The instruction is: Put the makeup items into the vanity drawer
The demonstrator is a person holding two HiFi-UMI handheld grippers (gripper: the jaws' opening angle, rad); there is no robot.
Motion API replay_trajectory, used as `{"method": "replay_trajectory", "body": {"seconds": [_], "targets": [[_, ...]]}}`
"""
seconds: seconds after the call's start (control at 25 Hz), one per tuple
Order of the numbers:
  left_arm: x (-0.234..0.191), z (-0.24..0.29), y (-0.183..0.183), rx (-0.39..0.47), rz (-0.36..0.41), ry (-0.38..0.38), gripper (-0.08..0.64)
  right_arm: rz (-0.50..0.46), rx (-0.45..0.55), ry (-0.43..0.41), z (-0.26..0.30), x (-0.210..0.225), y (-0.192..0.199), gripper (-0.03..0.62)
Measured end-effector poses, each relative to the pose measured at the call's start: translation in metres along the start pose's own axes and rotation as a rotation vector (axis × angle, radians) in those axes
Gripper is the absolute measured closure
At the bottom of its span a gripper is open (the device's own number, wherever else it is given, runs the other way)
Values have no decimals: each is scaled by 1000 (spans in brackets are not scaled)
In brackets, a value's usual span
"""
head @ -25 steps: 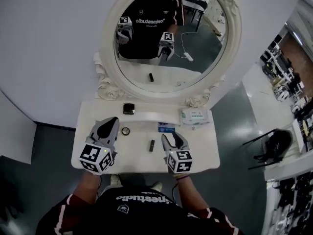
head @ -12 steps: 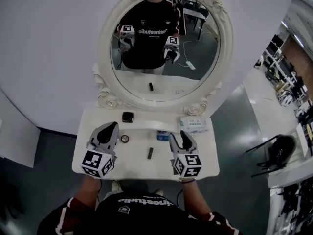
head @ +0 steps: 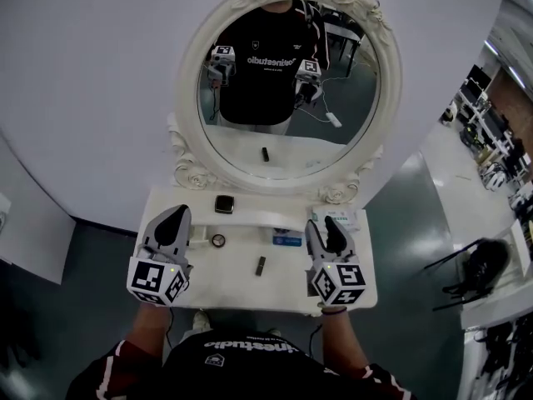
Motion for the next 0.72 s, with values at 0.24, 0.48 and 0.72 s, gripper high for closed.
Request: {"method": "replay_trajectory", "body": {"seconds": [0.24,0.48,0.72], "targets": [[-7,-4,-7,14,6,-32,555,-5,15,12,-3,-1,-7,454],[-4,-5,-6,13,0,-33,555,-9,37,22,-6,-2,-14,522],[0,-5,-5,14,-8,-28,555,-11,62,31,-9,-5,-20,584]]}}
Point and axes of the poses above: the fingertips, and each gripper's own axes: z forward along the fingers, x to its right, y out of its underside, the point moved 2 cm from there along -z, backward along the fingers, and after that the axes turned 15 degrees about z, right-handed, at the moved point
